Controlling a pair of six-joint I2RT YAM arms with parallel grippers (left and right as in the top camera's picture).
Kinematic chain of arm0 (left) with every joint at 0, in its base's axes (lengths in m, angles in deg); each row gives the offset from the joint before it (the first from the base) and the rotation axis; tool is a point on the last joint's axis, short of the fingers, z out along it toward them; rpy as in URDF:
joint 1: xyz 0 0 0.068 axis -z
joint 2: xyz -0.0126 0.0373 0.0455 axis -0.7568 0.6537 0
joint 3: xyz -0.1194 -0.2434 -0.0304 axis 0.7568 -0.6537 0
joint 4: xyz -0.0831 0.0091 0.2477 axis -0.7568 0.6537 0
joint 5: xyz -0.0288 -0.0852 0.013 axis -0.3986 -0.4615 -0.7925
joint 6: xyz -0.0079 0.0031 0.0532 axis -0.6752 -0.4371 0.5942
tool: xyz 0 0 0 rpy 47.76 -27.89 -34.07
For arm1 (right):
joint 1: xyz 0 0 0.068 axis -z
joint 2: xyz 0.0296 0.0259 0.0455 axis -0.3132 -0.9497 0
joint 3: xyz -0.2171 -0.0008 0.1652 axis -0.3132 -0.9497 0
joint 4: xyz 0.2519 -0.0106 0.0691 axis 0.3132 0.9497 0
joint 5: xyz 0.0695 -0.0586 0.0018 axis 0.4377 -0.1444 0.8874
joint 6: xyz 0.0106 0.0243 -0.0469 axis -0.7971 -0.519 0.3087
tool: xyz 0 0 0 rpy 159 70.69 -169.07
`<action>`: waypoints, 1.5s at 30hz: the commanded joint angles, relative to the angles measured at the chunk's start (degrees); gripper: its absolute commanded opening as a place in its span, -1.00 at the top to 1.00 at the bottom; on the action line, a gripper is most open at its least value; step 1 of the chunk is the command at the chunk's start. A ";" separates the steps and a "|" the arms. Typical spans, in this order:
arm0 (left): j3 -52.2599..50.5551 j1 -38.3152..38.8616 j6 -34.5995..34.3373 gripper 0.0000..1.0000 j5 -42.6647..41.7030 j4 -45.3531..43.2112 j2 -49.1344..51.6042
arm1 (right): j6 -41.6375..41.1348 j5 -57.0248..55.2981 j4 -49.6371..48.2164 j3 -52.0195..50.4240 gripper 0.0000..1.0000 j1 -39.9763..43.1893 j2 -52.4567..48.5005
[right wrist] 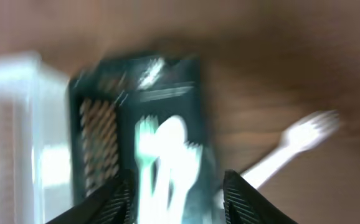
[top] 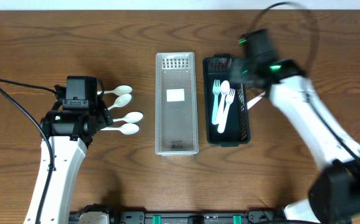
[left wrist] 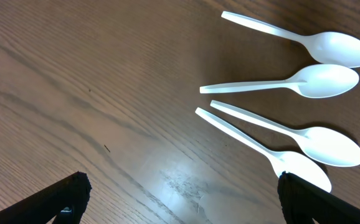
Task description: Pack container
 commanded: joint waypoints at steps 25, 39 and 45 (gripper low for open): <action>0.85 -0.28 0.35 -0.96 0.31 0.11 0.26 | -21.46 5.88 0.96 -0.79 -0.01 11.04 -23.30; 0.85 -0.28 0.35 -0.96 0.31 0.15 0.26 | -17.46 0.92 3.26 -0.66 0.94 10.64 -23.76; 0.85 -0.28 0.35 -0.96 0.31 0.15 0.26 | -7.34 -3.93 5.44 1.81 0.97 10.29 -13.03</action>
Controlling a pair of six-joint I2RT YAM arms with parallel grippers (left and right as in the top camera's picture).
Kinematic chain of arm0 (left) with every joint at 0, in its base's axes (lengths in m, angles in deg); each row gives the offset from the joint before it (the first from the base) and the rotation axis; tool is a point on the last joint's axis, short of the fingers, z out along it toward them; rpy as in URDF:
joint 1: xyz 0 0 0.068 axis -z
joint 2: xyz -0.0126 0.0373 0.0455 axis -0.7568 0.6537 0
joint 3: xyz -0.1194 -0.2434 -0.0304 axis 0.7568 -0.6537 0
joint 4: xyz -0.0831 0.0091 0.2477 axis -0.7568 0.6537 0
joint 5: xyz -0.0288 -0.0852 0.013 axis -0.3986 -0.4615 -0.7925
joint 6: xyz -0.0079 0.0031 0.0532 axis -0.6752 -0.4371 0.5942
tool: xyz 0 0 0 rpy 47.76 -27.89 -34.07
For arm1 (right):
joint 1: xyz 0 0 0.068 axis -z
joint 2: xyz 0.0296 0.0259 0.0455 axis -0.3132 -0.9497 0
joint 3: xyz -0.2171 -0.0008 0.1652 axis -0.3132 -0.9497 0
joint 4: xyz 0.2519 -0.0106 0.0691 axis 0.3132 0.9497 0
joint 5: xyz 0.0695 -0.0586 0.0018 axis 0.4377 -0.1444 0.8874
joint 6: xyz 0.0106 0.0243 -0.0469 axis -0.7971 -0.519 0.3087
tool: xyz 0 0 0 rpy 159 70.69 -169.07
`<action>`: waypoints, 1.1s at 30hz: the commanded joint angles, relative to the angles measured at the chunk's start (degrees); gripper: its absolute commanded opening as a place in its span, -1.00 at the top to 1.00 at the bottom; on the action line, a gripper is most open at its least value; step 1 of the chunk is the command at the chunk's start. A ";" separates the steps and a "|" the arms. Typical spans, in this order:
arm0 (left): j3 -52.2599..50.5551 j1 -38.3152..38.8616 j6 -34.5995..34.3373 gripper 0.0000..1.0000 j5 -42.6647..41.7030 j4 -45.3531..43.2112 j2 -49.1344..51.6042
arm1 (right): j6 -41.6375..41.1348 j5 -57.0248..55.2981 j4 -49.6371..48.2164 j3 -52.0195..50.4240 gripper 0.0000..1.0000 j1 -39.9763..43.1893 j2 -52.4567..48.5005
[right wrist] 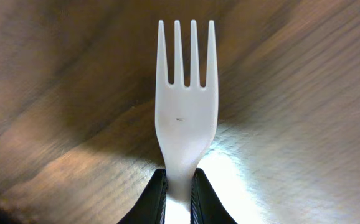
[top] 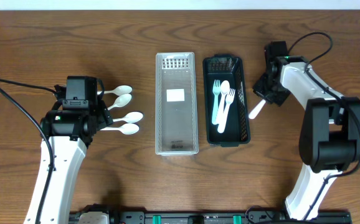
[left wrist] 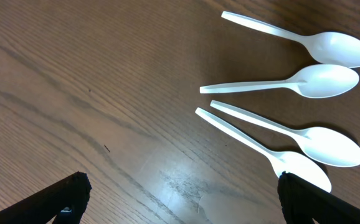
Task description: Pack container
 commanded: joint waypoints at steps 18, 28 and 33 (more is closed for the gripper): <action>0.85 -0.28 -0.48 -0.96 0.26 0.11 0.26 | 19.85 7.32 -2.93 -1.29 0.97 -15.10 17.73; 0.85 -0.28 -4.66 -0.96 -5.38 -0.09 0.26 | 22.05 8.26 -5.20 -0.96 -0.31 -18.32 13.20; 0.85 -0.28 -4.61 -0.96 -6.38 -0.02 0.24 | 21.97 8.11 -4.04 0.24 -0.95 -12.98 18.93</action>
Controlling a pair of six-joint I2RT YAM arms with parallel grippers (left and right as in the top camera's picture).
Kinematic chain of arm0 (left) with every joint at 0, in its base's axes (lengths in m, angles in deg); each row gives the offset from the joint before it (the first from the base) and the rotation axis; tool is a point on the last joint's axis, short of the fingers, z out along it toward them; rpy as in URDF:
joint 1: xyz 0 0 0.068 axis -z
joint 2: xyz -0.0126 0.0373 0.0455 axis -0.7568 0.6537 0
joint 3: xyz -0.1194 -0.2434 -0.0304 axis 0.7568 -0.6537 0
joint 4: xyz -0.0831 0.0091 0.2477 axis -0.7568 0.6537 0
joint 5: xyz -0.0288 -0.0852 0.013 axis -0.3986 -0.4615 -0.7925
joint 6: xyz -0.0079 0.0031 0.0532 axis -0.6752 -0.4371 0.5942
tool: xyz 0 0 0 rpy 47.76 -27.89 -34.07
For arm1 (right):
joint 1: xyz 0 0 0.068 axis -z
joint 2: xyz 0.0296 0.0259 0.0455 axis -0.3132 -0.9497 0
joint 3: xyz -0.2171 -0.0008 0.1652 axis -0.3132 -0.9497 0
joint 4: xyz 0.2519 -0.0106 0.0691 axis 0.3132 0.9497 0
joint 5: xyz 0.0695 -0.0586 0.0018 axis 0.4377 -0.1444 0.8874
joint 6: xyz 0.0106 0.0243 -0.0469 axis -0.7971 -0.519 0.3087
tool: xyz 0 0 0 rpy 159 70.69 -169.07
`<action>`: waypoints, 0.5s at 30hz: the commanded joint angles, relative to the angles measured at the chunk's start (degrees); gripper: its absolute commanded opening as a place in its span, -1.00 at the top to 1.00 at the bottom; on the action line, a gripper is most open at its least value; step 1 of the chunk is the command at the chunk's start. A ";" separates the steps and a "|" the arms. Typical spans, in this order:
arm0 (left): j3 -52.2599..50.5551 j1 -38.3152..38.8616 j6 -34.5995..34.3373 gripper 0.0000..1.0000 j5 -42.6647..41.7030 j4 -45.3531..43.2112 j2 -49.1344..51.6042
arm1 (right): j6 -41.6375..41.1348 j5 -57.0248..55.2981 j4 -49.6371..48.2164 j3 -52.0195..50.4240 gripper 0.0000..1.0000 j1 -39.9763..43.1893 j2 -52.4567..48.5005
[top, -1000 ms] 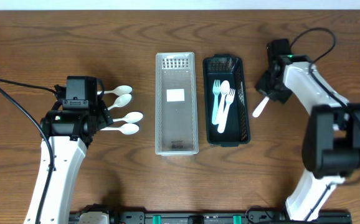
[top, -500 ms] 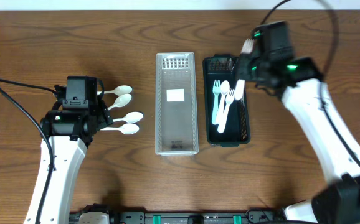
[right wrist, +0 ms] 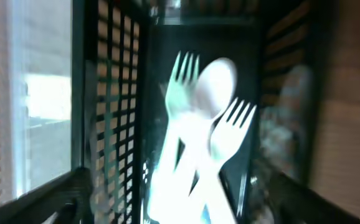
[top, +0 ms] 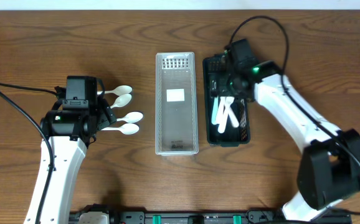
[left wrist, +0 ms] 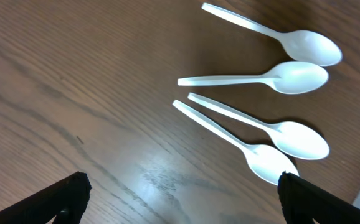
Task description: Pack container
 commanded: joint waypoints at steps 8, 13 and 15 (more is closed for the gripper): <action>3.30 -0.39 -4.70 -0.99 -1.44 0.02 1.16 | 0.42 -0.57 4.55 2.08 -0.96 22.12 11.54; 6.86 -3.54 -19.10 -0.96 -6.82 0.81 6.43 | 0.02 -0.52 8.57 2.01 -0.99 30.21 10.69; 6.88 -5.22 -25.11 -0.92 -10.10 0.79 9.90 | 0.00 -0.52 9.14 2.01 -0.99 31.74 10.51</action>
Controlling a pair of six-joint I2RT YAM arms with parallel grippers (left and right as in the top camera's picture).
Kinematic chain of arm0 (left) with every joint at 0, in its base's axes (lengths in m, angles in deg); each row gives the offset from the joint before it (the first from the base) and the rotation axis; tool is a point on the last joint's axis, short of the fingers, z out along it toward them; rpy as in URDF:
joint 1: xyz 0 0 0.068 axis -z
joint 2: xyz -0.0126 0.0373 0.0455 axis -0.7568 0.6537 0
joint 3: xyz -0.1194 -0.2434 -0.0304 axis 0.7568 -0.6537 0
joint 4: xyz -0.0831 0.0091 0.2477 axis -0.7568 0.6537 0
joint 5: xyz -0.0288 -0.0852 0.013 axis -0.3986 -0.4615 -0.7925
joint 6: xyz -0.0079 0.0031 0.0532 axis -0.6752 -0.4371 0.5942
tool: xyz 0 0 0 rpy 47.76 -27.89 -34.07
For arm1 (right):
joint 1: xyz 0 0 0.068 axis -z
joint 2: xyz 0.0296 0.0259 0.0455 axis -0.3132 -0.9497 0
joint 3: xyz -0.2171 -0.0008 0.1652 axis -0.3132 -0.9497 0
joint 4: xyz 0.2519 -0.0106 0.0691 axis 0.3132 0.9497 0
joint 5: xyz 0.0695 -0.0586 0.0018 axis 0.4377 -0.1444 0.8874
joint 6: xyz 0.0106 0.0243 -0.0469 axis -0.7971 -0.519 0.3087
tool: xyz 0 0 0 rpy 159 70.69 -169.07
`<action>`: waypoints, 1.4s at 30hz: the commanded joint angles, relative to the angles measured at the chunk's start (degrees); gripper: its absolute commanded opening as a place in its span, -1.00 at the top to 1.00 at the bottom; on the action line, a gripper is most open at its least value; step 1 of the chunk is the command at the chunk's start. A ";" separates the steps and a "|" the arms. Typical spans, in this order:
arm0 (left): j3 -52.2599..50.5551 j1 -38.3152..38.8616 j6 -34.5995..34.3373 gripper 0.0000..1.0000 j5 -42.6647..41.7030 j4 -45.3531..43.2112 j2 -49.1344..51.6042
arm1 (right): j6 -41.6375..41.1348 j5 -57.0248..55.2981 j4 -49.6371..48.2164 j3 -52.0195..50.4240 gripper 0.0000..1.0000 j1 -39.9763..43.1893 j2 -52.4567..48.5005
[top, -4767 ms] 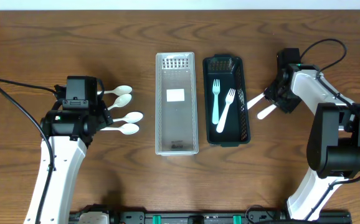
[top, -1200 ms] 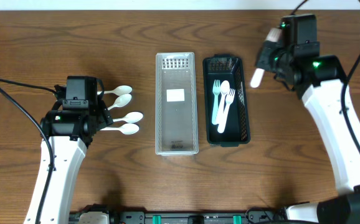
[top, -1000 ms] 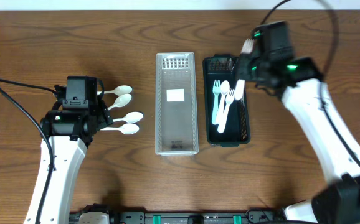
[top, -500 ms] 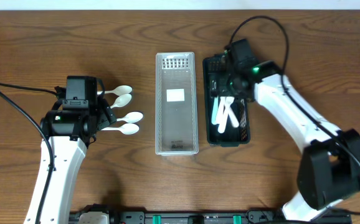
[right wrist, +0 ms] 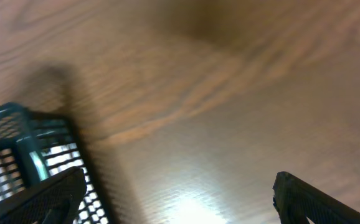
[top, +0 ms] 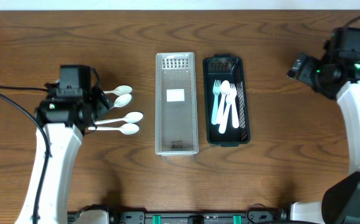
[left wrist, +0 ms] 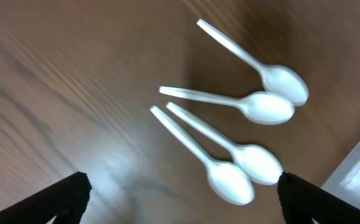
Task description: Pack container
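Several white plastic spoons [top: 123, 112] lie on the table left of the clear container [top: 176, 143]. They also show in the left wrist view as spoons [left wrist: 242, 149]. My left gripper [top: 96, 103] hangs over their handle ends, open, nothing between its fingertips [left wrist: 68, 196]. The black basket [top: 208, 99] holds a teal fork [top: 215, 106], a white spoon and white forks [top: 233, 109]. My right gripper [top: 299, 67] is open above bare table far right of the basket, its fingertips [right wrist: 301, 199] empty.
The clear container has a white label [top: 175, 95] on its floor and nothing else inside. A corner of the black basket [right wrist: 18, 155] shows at the left of the right wrist view. Cables trail from both arms. The table's back edge runs along the top.
My right gripper was open over the black basket and is now far to the right over bare wood. My left gripper has shifted a little, so the spoons look smaller and further off.
A white fork lay on the table right of the black basket, my right gripper near the basket. Then the right gripper was shut on that fork. Then it was open over the basket, the table spot bare. Now it is off to the right.
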 commanded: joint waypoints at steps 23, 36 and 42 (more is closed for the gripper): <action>-0.42 -4.15 -29.20 -0.57 -16.55 -5.27 27.26 | -0.31 0.22 2.32 0.24 -0.98 2.86 -0.48; -0.44 -4.09 -30.27 0.03 -16.55 -10.32 27.30 | -0.31 0.22 2.97 0.24 -0.99 2.86 -0.48; -1.29 -3.43 -31.17 0.00 -16.52 -11.69 27.52 | -0.31 0.22 2.99 0.24 -0.99 2.86 -0.48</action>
